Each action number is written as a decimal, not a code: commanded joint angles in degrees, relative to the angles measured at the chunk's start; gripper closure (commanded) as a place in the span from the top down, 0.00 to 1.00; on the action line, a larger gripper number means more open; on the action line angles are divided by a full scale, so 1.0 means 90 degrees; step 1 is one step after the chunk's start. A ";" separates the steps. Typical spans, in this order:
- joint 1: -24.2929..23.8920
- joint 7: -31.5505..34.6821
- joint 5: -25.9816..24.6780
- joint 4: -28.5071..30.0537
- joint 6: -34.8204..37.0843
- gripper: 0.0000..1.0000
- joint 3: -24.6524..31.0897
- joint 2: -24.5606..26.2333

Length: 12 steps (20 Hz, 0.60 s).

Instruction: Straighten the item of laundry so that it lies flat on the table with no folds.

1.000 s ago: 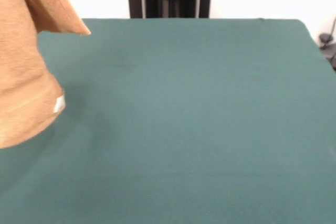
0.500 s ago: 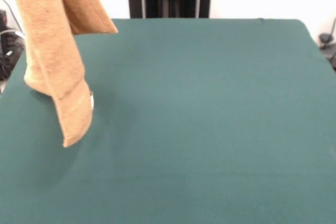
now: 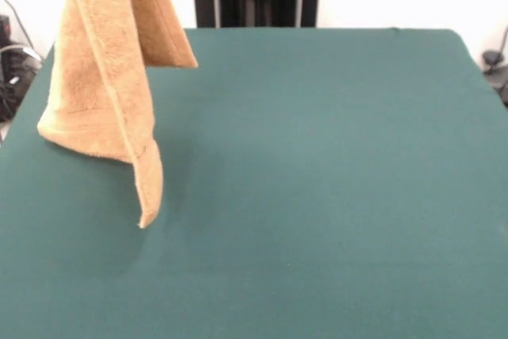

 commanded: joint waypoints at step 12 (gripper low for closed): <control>0.1080 0.1664 0.0680 0.1774 -0.0853 0.00 -0.0907 -0.0401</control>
